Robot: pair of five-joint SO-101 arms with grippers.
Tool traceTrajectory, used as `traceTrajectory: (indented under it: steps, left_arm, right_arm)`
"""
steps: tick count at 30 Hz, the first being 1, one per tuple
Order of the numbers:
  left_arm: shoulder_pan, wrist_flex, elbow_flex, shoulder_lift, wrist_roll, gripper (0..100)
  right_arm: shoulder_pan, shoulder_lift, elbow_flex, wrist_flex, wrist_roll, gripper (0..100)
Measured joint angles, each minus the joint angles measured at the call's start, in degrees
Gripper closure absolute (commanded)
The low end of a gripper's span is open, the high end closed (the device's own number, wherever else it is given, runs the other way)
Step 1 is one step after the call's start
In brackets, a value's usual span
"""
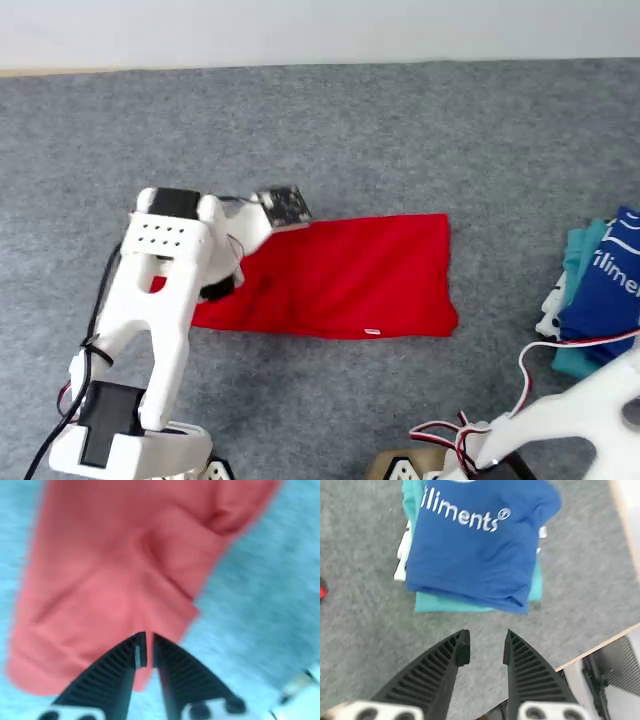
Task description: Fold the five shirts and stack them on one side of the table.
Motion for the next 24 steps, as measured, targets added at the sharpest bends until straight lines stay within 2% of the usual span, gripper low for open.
traceTrajectory:
  steps: [5, 11, 17, 24]
  left_arm:
    - [1.14, 0.53, 6.86, 0.0, -1.41, 100]
    - [1.23, -5.71, 14.42, 0.0, -4.66, 100]
    - [-1.58, -13.98, 14.07, 0.0, -4.84, 100]
    - [-6.86, -20.4, 6.68, 1.41, -9.05, 100]
  right_arm:
    - [0.0, -1.85, 0.44, 0.0, 0.0, 87.7]
    - [-0.88, -3.08, 0.62, 0.0, 0.0, 87.7]
    - [-0.88, -3.08, 0.62, 0.0, 0.0, 87.7]
    - [-0.88, -3.08, 0.62, 0.0, 0.0, 87.7]
